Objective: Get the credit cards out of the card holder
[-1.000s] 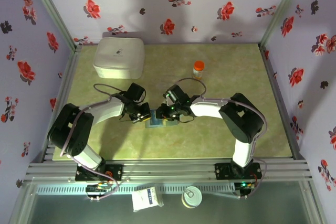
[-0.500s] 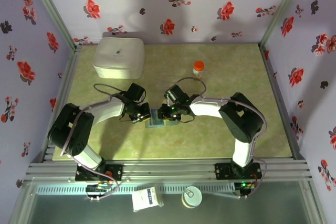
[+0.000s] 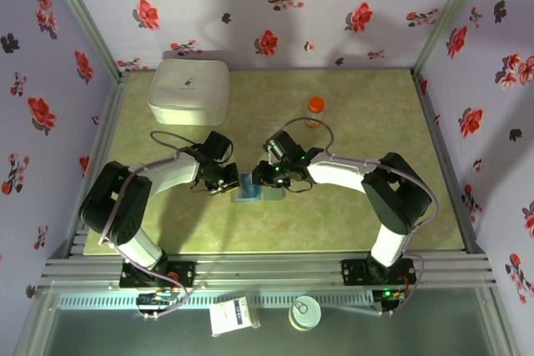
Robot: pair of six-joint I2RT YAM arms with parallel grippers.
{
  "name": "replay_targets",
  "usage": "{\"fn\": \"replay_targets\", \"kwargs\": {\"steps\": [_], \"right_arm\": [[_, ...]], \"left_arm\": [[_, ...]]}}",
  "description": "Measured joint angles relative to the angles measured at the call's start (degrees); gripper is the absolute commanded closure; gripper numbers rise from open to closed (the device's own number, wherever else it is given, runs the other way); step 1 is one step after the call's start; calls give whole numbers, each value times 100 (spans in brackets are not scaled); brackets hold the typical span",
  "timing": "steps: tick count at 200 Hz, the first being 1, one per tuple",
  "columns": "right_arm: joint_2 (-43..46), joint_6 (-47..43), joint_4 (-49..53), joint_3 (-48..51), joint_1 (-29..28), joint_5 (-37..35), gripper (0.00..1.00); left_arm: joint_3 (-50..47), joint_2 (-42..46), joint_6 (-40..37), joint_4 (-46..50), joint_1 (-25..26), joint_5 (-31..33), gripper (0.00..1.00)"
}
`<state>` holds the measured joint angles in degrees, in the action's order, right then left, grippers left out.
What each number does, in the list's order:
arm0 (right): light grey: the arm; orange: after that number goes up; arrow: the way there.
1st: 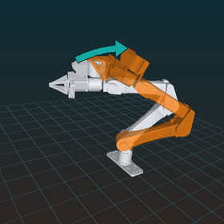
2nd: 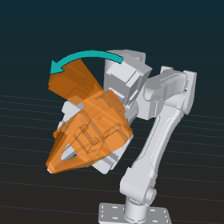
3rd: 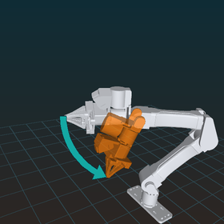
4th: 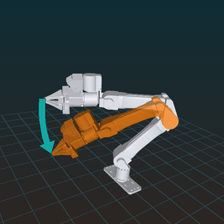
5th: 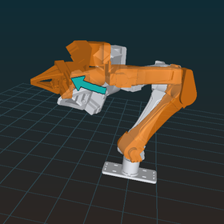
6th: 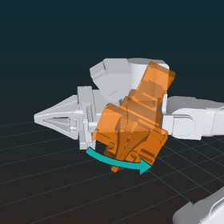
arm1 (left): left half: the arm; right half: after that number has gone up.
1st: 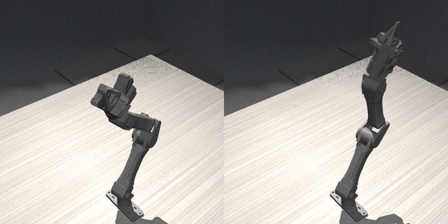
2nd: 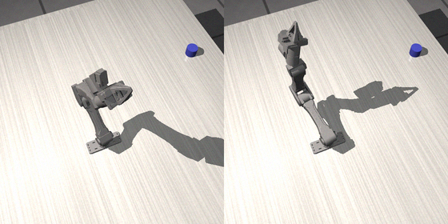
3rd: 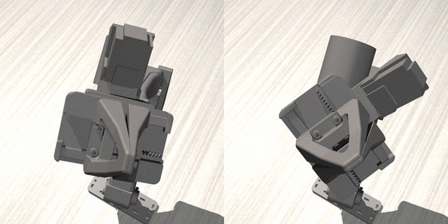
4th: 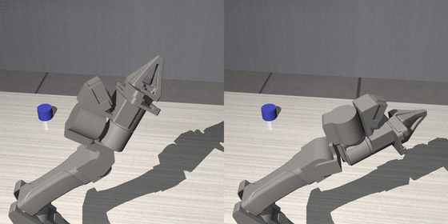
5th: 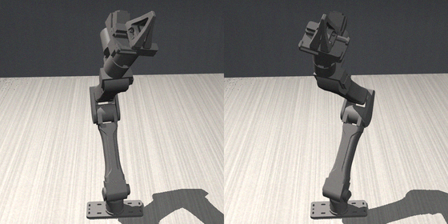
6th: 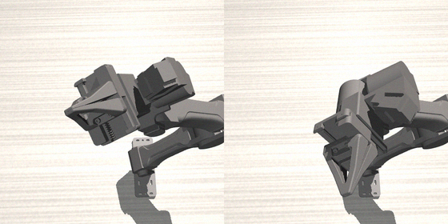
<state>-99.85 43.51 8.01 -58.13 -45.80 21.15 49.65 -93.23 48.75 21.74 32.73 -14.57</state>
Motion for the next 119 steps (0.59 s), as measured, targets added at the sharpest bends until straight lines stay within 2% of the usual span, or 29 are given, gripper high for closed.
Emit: {"fn": "replay_targets", "kwargs": {"steps": [83,119], "right_arm": [[55,72,-63,133,50,-37,72],[55,254,-258,302,96,7,72]], "left_arm": [[83,81,-96,162,0,127,96],[164,138,-96,92,4,-52,95]]}}
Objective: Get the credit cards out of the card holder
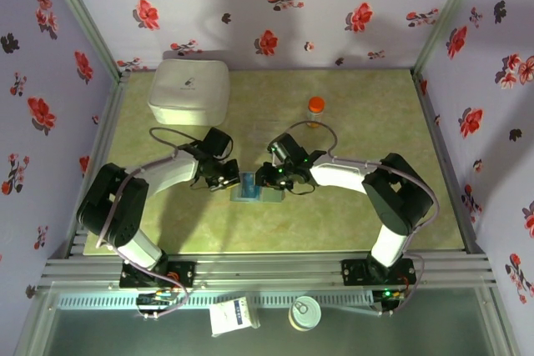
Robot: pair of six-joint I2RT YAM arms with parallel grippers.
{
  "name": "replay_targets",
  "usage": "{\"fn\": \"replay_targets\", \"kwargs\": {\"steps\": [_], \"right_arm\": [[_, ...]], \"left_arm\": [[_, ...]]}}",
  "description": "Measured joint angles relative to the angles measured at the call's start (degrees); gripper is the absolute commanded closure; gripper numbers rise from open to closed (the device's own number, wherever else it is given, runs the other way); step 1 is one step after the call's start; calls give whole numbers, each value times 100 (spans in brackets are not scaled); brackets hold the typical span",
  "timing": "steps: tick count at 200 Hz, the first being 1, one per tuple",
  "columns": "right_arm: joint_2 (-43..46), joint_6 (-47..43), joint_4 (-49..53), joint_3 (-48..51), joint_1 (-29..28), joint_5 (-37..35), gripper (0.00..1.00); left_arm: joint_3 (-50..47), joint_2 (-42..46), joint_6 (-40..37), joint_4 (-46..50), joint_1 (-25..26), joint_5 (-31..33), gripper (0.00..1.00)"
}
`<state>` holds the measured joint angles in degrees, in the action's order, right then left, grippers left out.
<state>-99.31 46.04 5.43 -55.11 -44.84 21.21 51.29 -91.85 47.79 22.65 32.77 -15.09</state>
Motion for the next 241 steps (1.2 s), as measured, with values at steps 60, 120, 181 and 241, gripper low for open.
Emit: {"fn": "replay_targets", "kwargs": {"steps": [60,120,181,241], "right_arm": [[-33,225,-393,155,57,83,72],[-240,361,-616,273,92,216,72],[-400,516,-1078,372,109,413,74],[-466,656,-1384,498,136,472,75]], "left_arm": [[0,-184,-17,-162,7,-251,96],[-11,-275,-17,-221,7,-251,96],[-39,-264,-15,-256,7,-249,96],[-164,-157,-13,-313,9,-227,96]]}}
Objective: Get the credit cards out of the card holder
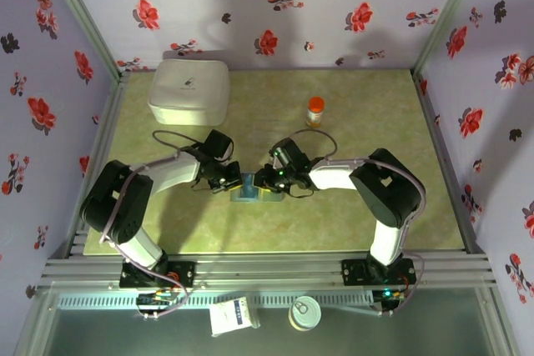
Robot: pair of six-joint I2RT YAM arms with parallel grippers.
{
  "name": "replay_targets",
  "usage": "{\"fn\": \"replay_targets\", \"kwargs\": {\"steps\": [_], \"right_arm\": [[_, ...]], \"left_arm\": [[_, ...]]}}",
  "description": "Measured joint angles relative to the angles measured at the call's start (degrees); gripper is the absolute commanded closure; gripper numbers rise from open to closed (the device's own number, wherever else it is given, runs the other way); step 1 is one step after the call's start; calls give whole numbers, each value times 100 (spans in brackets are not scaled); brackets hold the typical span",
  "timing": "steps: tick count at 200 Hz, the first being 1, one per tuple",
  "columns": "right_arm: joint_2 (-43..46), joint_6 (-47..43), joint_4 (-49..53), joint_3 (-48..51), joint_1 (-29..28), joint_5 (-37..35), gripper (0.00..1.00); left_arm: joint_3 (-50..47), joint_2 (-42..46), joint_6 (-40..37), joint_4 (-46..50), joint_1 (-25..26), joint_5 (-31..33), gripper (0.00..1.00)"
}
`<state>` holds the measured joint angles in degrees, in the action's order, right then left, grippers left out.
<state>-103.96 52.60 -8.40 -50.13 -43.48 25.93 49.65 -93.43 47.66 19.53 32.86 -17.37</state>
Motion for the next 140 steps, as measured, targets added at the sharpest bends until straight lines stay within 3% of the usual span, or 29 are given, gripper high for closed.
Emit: {"fn": "replay_targets", "kwargs": {"steps": [140], "right_arm": [[-157,203,-378,85,50,201,84]], "left_arm": [[-22,28,2,20,24,46,96]]}}
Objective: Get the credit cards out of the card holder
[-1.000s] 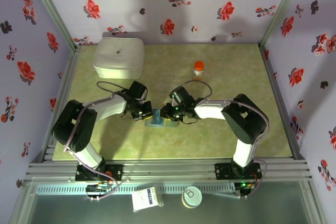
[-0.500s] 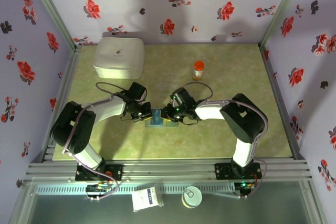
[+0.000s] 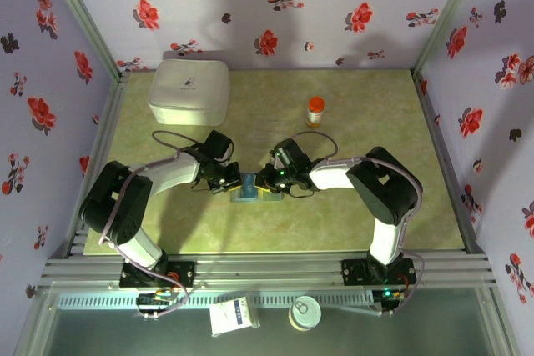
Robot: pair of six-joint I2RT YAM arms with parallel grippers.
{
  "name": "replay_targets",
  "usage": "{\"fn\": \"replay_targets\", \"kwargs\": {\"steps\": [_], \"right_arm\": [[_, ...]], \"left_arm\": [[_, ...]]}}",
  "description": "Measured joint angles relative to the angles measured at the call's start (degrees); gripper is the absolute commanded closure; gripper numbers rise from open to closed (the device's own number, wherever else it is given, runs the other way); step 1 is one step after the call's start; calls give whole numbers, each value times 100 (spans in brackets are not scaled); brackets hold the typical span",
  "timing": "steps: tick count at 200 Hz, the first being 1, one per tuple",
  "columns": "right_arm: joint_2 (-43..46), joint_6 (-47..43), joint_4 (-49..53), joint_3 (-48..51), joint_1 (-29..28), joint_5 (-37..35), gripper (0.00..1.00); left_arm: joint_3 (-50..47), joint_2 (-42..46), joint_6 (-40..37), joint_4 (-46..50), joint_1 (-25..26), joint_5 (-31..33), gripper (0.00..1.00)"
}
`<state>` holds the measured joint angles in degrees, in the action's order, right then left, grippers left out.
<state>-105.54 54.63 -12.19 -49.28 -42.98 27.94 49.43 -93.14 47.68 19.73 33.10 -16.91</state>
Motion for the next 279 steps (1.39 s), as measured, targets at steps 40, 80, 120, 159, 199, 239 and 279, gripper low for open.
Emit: {"fn": "replay_targets", "kwargs": {"steps": [40,80,120,159,199,239,279], "right_arm": [[0,9,-120,57,15,20,90],[61,7,-151,96,63,15,97],[275,-17,-68,173,111,-55,100],[470,-107,234,173,127,-225,100],[533,-168,369,173,138,-273,100],[686,-234,540,173,144,-417,100],[960,-372,885,173,162,-619,100]], "left_arm": [[0,0,0,2,0,0,96],[0,0,0,2,0,2,96],[0,0,-2,4,0,2,96],[0,0,-2,4,0,11,96],[2,0,-2,7,4,20,96],[2,0,-2,13,4,20,96],[20,0,-4,46,4,22,96]]}}
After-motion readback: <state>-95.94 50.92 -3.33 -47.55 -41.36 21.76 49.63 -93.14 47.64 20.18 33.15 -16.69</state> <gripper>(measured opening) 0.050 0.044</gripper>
